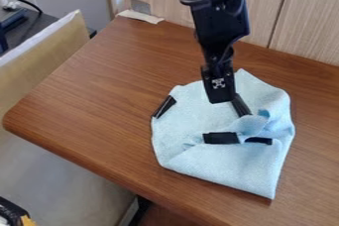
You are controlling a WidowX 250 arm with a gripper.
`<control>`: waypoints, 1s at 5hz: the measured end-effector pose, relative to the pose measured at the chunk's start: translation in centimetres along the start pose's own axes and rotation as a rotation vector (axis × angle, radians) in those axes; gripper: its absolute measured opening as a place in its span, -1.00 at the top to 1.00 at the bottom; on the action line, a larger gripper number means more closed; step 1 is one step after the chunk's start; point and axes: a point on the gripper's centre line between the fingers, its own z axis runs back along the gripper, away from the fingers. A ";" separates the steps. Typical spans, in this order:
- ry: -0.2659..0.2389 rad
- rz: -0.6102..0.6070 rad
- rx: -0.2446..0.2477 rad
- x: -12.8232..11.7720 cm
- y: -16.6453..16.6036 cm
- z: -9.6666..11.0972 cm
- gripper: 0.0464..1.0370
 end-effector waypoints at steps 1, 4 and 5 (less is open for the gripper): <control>0.011 0.007 -0.026 -0.3 -0.1 -0.9 -0.93; 0.022 -0.052 0.000 -1.0 0.9 -5.4 -0.93; 0.019 -0.064 -0.012 -1.2 0.6 -6.9 -0.93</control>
